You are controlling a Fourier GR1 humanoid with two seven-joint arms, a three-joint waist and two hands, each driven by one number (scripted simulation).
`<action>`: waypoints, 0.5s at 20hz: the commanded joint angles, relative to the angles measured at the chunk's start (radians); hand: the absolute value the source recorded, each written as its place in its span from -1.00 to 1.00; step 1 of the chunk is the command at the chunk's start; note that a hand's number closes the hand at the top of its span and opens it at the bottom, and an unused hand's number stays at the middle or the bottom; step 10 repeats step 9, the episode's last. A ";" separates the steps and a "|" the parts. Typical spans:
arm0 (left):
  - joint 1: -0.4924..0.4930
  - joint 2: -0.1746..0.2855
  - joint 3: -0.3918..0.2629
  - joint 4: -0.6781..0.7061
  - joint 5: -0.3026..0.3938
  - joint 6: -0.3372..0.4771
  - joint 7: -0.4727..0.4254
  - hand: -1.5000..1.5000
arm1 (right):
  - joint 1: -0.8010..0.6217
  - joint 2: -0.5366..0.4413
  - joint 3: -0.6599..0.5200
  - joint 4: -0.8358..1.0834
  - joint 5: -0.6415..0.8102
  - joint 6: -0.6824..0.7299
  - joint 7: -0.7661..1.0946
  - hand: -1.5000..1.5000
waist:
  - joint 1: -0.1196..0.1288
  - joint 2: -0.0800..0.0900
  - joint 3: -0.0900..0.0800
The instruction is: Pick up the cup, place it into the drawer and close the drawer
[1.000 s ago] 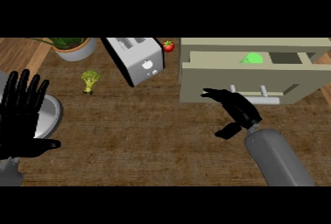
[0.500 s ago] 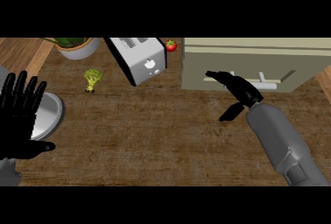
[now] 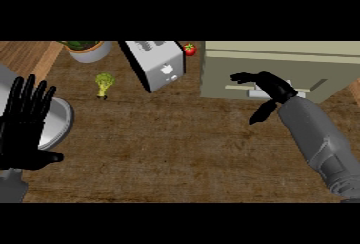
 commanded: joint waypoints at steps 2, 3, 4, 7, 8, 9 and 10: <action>0.000 0.001 -0.002 -0.014 -0.019 -0.009 -0.006 -1.00 | -0.069 -0.067 -0.035 0.087 0.003 -0.036 0.048 -1.00 | 0.036 0.030 0.007; -0.018 -0.011 -0.007 0.005 -0.026 0.008 -0.001 -1.00 | -0.118 -0.076 -0.044 0.089 -0.007 0.009 0.070 -1.00 | 0.032 0.030 0.006; -0.021 -0.016 0.000 -0.001 -0.014 0.020 0.008 -1.00 | -0.093 -0.061 -0.045 0.096 -0.005 -0.027 0.065 -1.00 | 0.038 0.033 0.007; -0.028 -0.032 -0.016 0.022 -0.045 0.015 -0.016 -1.00 | -0.098 -0.066 -0.050 0.105 -0.008 -0.028 0.038 -1.00 | 0.037 0.037 0.007; -0.008 -0.002 0.000 0.020 -0.034 -0.013 -0.005 -1.00 | -0.101 -0.061 -0.052 0.118 -0.009 -0.020 0.052 -1.00 | 0.035 0.029 0.006; 0.002 -0.034 -0.012 0.015 -0.050 0.007 -0.031 -1.00 | -0.093 -0.077 -0.049 0.120 -0.004 -0.024 0.034 -1.00 | 0.034 0.030 0.006; 0.002 -0.034 -0.012 0.015 -0.050 0.007 -0.031 -1.00 | -0.093 -0.077 -0.049 0.120 -0.004 -0.024 0.034 -1.00 | 0.034 0.030 0.006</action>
